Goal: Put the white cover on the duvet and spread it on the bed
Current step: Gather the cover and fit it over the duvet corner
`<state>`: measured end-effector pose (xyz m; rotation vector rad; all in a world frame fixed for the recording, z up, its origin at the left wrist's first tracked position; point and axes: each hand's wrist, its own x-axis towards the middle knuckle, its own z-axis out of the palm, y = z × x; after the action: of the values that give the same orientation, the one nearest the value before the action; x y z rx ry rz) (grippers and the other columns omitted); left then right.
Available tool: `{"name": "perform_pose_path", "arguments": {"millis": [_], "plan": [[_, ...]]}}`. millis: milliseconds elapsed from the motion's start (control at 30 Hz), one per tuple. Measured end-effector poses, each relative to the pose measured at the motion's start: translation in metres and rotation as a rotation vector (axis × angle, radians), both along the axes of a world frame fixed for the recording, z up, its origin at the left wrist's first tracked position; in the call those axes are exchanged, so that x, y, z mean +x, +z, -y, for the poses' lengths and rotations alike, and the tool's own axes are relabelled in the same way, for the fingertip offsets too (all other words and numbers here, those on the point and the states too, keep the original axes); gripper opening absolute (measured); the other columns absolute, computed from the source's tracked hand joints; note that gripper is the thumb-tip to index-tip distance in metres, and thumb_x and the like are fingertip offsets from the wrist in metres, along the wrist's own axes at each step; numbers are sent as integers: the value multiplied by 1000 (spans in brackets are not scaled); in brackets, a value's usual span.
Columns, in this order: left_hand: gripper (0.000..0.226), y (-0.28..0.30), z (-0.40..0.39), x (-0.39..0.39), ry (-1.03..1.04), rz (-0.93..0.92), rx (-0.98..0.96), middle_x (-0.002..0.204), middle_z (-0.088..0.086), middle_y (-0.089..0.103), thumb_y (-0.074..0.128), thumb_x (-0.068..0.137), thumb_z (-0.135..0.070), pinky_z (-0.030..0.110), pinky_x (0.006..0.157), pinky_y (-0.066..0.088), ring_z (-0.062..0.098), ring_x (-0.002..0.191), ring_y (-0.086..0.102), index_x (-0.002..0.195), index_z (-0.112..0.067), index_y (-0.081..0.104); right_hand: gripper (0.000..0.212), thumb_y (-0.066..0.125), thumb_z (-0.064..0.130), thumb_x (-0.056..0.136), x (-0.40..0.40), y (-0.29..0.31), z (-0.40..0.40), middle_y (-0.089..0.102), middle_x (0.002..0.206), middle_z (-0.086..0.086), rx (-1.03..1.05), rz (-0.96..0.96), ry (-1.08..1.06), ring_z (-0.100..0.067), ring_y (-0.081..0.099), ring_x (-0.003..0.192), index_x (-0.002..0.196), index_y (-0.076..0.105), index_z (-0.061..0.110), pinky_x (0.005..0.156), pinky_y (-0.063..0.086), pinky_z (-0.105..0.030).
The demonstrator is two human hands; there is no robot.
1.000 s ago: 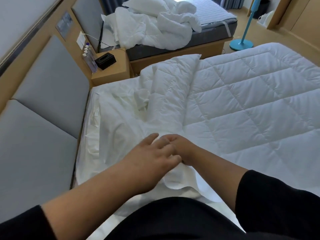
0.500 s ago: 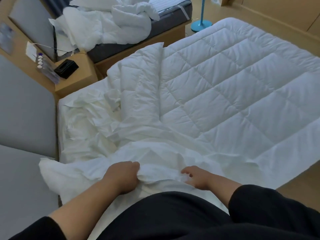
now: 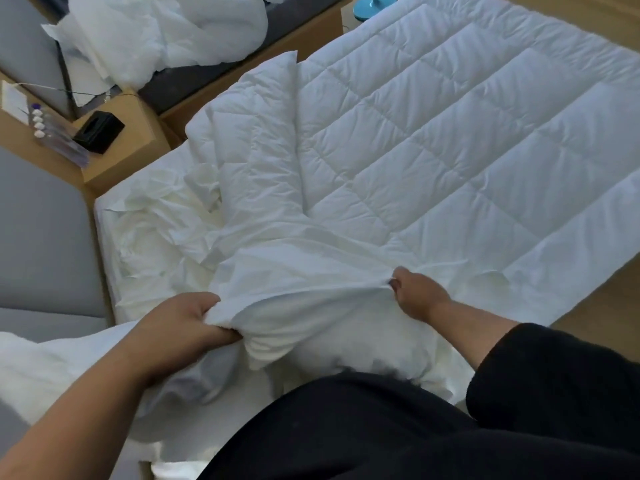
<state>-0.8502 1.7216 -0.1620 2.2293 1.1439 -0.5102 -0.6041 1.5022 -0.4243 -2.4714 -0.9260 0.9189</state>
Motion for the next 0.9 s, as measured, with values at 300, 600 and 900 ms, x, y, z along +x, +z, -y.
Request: {"name": "perform_pose_path", "arguments": {"millis": [300, 600, 900], "plan": [[47, 0, 2, -7, 19, -4, -26, 77, 2, 74, 74, 77, -60, 40, 77, 52, 21, 77, 68, 80, -13, 73, 29, 64, 29, 90, 48, 60, -41, 63, 110, -16, 240, 457, -247, -41, 58, 105, 115, 63, 13, 89, 45, -46], [26, -2, 25, -41, 357, 318, -347, 91, 12, 77, 72, 89, -36, 55, 90, 57, 32, 88, 75, 91, -10, 76, 37, 55, 57, 93, -225, -28, 84, 67, 106, 3, 25, -476, -545, -17, 63, 98, 108, 62, 24, 92, 49, -33], [31, 2, 58, -85, 444, 419, -600, 100, 12, 77, 71, 86, -32, 45, 88, 54, 30, 89, 76, 109, -11, 71, 27, 75, 37, 86, -245, -18, 0, 70, 106, -1, 740, -583, -1155, -23, 65, 103, 106, 62, 23, 91, 53, -37]]}}
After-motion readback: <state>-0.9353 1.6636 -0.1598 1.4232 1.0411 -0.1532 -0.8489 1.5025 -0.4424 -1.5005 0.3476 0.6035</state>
